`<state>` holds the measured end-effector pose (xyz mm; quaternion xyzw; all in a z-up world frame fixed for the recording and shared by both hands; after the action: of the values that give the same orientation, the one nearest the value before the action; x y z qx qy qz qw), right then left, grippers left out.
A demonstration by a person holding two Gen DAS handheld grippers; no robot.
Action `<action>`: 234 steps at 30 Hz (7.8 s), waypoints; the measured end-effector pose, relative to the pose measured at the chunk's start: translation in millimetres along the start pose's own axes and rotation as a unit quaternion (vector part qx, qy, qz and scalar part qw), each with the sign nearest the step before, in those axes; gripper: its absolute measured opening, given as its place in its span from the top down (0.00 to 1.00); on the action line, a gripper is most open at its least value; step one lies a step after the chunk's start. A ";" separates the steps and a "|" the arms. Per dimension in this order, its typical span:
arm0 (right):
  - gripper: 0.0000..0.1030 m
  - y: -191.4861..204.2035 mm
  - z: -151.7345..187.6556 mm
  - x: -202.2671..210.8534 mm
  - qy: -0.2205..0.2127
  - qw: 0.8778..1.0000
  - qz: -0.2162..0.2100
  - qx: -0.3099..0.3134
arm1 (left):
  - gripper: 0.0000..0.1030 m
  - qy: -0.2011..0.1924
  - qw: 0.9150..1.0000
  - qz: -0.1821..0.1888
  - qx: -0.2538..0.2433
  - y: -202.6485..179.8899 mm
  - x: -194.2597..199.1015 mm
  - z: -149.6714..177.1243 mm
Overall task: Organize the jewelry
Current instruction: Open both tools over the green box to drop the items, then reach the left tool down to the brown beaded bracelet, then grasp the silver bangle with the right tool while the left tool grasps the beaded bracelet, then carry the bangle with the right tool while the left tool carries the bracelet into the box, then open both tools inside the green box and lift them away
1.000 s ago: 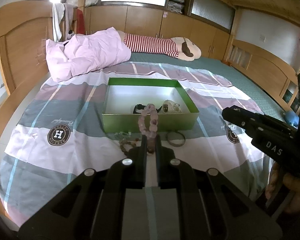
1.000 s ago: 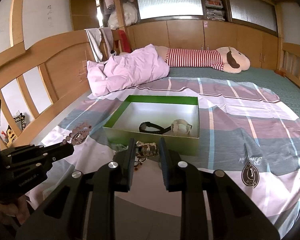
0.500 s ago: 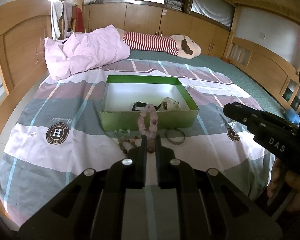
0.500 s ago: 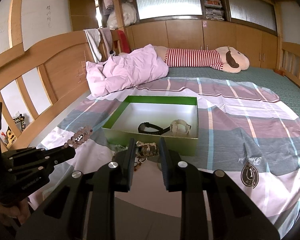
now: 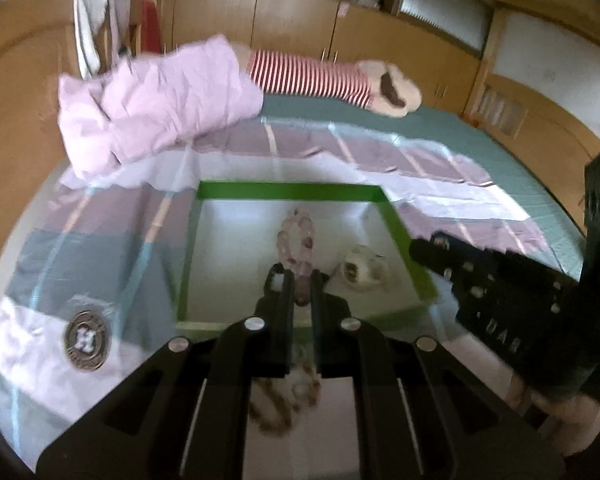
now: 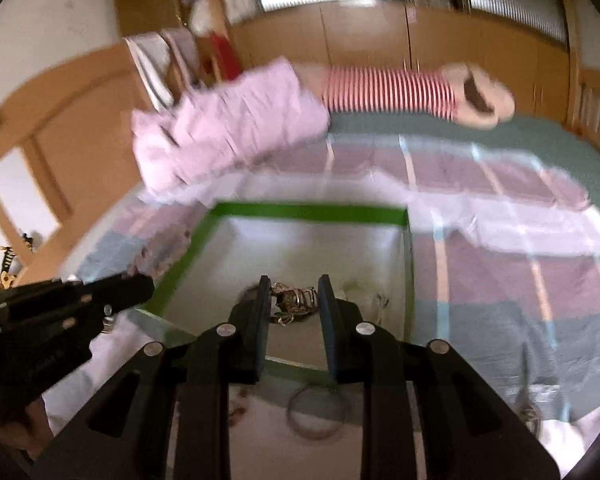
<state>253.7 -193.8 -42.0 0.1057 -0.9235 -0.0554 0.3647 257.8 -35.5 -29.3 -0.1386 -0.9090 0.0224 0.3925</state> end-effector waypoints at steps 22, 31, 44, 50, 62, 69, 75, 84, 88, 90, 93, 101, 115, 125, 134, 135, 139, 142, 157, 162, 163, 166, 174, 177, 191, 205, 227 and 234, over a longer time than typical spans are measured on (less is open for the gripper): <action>0.20 -25.6 -0.2 160.8 -0.186 0.982 -0.010 -0.041 | 0.06 -0.190 0.980 -0.056 -0.028 16.5 144.4 22.6; 0.20 -15.2 64.3 175.7 -0.126 0.991 -0.014 -0.038 | 0.06 -0.114 0.992 -0.056 0.020 35.0 157.4 102.1; 0.20 -3.1 64.5 171.9 -0.117 0.993 -0.022 -0.027 | 0.15 -0.056 0.997 -0.053 0.033 39.6 118.6 108.3; 0.20 -9.5 63.6 164.9 -0.104 0.994 -0.016 -0.036 | 0.29 0.001 0.998 -0.051 0.035 38.9 71.3 114.6; 0.20 -13.1 63.8 147.1 -0.070 0.996 -0.028 -0.038 | 0.58 0.105 0.991 -0.071 0.043 38.5 -32.1 122.2; 0.20 -16.6 67.7 138.5 -0.048 0.998 -0.030 -0.034 | 0.59 0.131 0.985 -0.094 0.055 42.5 -58.5 127.1; 0.20 -15.2 70.4 133.8 -0.035 0.999 -0.029 -0.025 | 0.89 0.121 0.986 -0.102 0.054 41.3 -58.4 123.9; 0.20 -14.9 78.4 110.6 -0.004 1.000 -0.007 -0.018 | 0.90 0.074 0.994 -0.082 0.019 31.3 -13.7 112.0; 0.20 -10.3 85.4 95.0 0.016 1.000 0.005 -0.007 | 0.90 0.018 0.998 -0.057 0.014 25.0 39.9 98.1; 0.20 -7.6 89.7 83.3 0.029 1.000 0.012 -0.002 | 0.90 -0.011 0.999 -0.045 0.006 21.9 68.5 93.0; 0.20 -1.8 97.6 61.2 0.051 0.998 0.025 0.004 | 0.90 -0.055 0.998 -0.026 -0.002 22.8 108.2 82.5; 0.20 6.7 118.4 -15.8 0.119 0.990 0.074 0.025 | 0.90 -0.093 0.996 -0.005 -0.007 27.9 141.3 69.9; 0.44 9.5 113.4 -65.7 0.107 0.988 0.108 0.005 | 0.90 -0.077 0.997 0.003 0.006 45.6 131.7 73.7; 0.44 37.2 81.9 34.5 0.014 0.998 0.051 0.023 | 0.90 -0.085 0.996 0.005 0.011 43.7 135.1 70.9; 0.44 37.9 65.8 148.0 -0.096 0.995 0.023 0.013 | 0.90 -0.091 0.996 0.017 -0.008 22.9 141.3 75.2; 0.44 38.0 66.7 150.5 -0.099 0.995 0.023 0.011 | 0.90 -0.091 0.996 0.018 -0.010 20.8 141.1 75.8; 0.44 31.3 64.5 150.7 -0.103 0.994 0.027 0.011 | 0.89 -0.084 0.996 0.019 -0.020 10.5 135.9 78.9; 0.44 26.6 67.0 148.8 -0.097 0.995 0.024 0.005 | 0.89 -0.079 0.996 0.018 -0.022 6.7 130.6 80.1; 0.44 24.9 68.3 152.9 -0.097 0.995 0.024 0.004 | 0.89 -0.071 0.997 0.021 -0.025 0.7 121.4 80.4; 0.44 24.3 67.9 152.5 -0.094 0.995 0.024 0.004 | 0.89 -0.069 0.997 0.021 -0.026 1.8 121.4 80.9; 0.44 23.8 67.8 151.9 -0.094 0.995 0.024 0.003 | 0.89 -0.069 0.997 0.021 -0.025 2.3 121.8 80.9; 0.44 24.5 67.8 151.2 -0.094 0.995 0.024 0.005 | 0.89 -0.069 0.997 0.021 -0.025 2.2 121.2 81.0; 0.44 24.4 69.7 148.3 -0.092 0.995 0.024 0.005 | 0.89 -0.069 0.997 0.021 -0.025 1.8 121.3 80.7; 0.44 24.7 70.2 147.5 -0.092 0.995 0.024 0.004 | 0.89 -0.069 0.997 0.021 -0.025 1.6 121.2 80.7; 0.44 23.8 68.5 139.8 -0.085 0.996 0.023 0.007 | 0.89 -0.066 0.997 0.023 -0.025 -1.0 116.2 79.7; 0.44 22.4 9.3 68.4 -0.080 0.996 0.006 0.029 | 0.89 -0.083 0.996 0.011 -0.015 2.3 70.6 4.7; 0.24 -28.7 -48.6 -43.2 -0.029 0.998 0.035 -0.040 | 0.23 -0.066 0.995 -0.078 0.000 52.9 -54.2 -59.3; 0.23 -13.1 -40.6 82.9 -0.134 0.990 0.012 -0.034 | 0.11 -0.165 0.984 -0.074 -0.011 36.2 70.0 -52.6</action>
<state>224.6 -227.1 40.0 0.0732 -0.9628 -0.0964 0.2414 258.3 14.5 51.1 -0.0698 -0.9691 0.0057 0.2366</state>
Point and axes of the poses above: each gripper's, at about its wrist camera, not at the fingertips, and x roughly against the way its jaws point, y to its left, z to its underside, the point moved 1 cm from there along -x, roughly the way its jaws point
